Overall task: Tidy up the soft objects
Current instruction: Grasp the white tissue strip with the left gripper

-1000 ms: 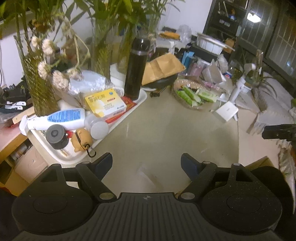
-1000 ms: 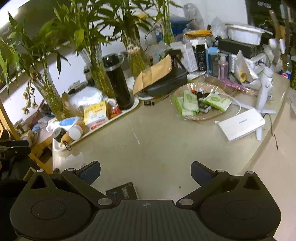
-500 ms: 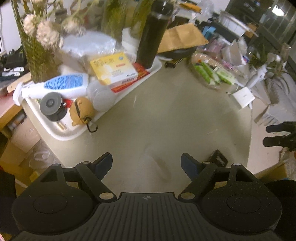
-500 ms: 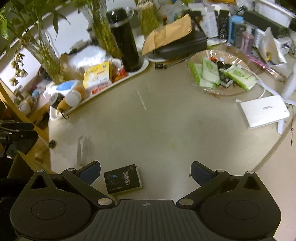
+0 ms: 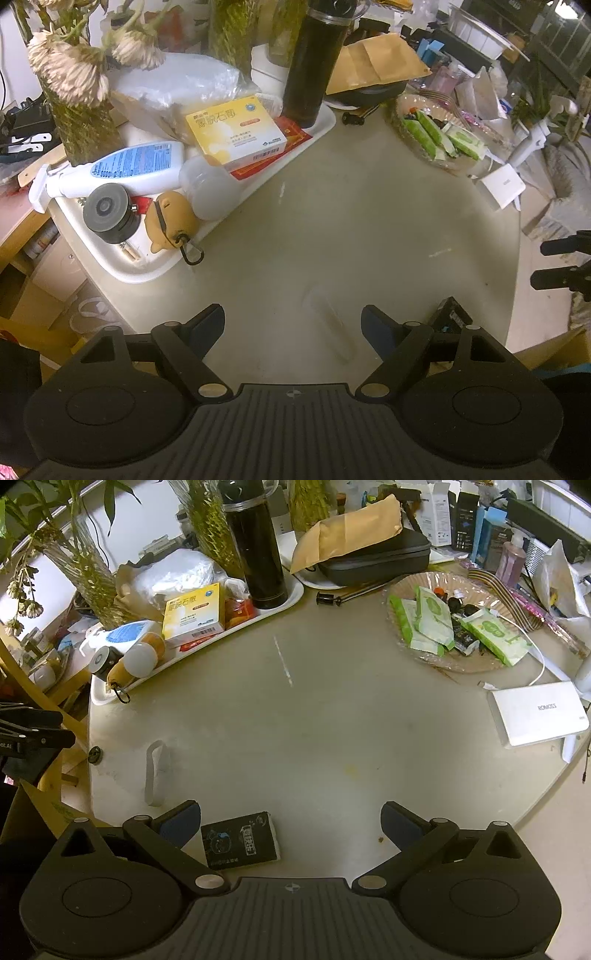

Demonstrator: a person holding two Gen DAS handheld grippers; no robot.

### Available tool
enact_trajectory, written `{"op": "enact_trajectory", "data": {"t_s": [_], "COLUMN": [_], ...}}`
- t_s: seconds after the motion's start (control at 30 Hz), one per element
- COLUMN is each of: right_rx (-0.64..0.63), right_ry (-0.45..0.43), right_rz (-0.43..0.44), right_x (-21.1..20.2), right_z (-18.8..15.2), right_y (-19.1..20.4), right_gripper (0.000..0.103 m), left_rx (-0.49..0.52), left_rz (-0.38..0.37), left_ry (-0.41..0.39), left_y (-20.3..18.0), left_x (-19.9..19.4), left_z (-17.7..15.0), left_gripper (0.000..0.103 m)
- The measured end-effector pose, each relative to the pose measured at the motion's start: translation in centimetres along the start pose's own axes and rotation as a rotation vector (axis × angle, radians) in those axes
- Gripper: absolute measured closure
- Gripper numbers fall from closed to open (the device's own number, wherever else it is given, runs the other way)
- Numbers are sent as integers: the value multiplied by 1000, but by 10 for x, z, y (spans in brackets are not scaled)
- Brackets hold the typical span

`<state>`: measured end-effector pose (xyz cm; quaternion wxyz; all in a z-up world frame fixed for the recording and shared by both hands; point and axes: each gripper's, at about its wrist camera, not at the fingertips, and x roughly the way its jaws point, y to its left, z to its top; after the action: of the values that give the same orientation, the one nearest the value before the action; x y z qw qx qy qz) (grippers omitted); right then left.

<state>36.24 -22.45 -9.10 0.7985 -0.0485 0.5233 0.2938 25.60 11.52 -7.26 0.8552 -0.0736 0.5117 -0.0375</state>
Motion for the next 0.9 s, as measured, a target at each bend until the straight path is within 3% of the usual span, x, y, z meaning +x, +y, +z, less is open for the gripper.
{"op": "enact_trajectory", "data": {"t_s": [0.57, 0.9], "right_rx": [28, 60], "right_ry": [13, 4], "right_rz": [-13, 11], "right_x": [11, 17], "right_z": [-9, -17], "right_y": [-18, -30], "right_gripper": [0, 0], "left_rx": [-34, -74], "left_rz": [-45, -107], "left_ry": [91, 238], "left_y": [-2, -4], "left_x": [43, 91], "left_z": [16, 31], "left_gripper": [22, 28]}}
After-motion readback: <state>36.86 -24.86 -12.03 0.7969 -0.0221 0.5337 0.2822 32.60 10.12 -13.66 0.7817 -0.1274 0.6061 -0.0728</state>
